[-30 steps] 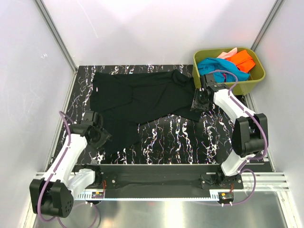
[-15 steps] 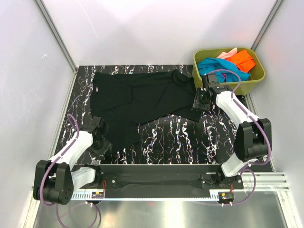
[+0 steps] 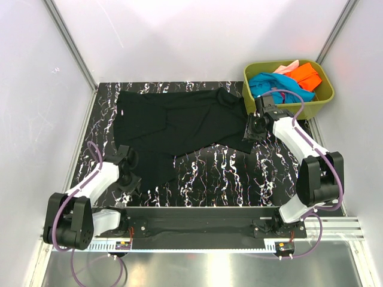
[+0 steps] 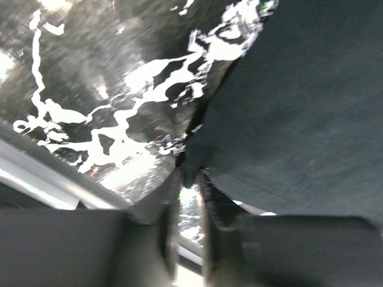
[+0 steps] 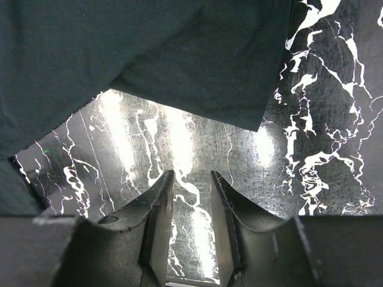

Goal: Fold and stack the t-shirts
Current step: Flatten the tshirt out

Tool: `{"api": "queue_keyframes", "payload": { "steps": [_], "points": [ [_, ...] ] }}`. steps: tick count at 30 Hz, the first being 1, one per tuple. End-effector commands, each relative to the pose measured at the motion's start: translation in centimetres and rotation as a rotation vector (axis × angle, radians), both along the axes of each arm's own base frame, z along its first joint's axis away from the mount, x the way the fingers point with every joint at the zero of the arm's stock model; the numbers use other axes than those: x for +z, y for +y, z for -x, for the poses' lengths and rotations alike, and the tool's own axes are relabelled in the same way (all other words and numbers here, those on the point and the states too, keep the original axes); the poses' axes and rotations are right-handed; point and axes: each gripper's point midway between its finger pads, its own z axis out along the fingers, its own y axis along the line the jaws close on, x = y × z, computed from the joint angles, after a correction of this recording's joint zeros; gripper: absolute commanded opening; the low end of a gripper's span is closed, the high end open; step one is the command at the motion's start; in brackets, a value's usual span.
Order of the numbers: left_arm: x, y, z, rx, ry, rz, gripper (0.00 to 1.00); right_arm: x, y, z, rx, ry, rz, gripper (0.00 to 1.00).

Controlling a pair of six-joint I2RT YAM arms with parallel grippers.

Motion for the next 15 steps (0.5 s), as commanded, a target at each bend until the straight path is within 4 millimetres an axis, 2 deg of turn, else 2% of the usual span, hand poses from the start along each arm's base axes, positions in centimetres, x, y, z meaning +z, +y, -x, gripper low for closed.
{"api": "queue_keyframes", "payload": {
  "steps": [1,2,6,7,8,10,11,13,14,15],
  "points": [
    [-0.3,1.6,-2.0,0.007,-0.063,-0.089,0.12,1.6,-0.4,0.1,0.010,-0.053,0.019,0.38],
    [-0.1,1.8,-1.9,0.005,-0.056,-0.102,0.00,1.5,-0.4,0.1,0.012,-0.050,0.019,0.38],
    [2.6,2.6,-2.8,0.001,-0.116,-0.142,0.00,0.3,-0.2,0.7,0.032,-0.010,0.017,0.40],
    [3.4,2.7,-3.1,0.007,-0.140,-0.142,0.00,-0.1,0.1,1.1,0.045,0.006,0.006,0.45],
    [5.2,2.7,-3.9,0.006,-0.203,-0.133,0.00,-0.7,0.2,1.2,0.052,0.022,0.003,0.47],
    [7.3,3.0,-4.4,0.014,-0.270,-0.137,0.00,-1.4,0.4,1.5,0.056,0.045,-0.009,0.49],
    [9.7,3.4,-5.1,0.018,-0.354,-0.152,0.00,-1.7,0.5,1.6,0.058,0.054,-0.012,0.51],
    [11.8,3.8,-5.5,0.017,-0.423,-0.170,0.00,-2.1,0.7,1.5,0.062,0.061,-0.018,0.52],
    [13.4,4.4,-5.6,0.017,-0.465,-0.196,0.00,-2.4,0.8,1.5,0.065,0.071,-0.020,0.52],
    [14.1,4.6,-5.7,0.016,-0.481,-0.208,0.00,-2.6,0.9,1.5,0.067,0.077,-0.020,0.52]
  ]
}}
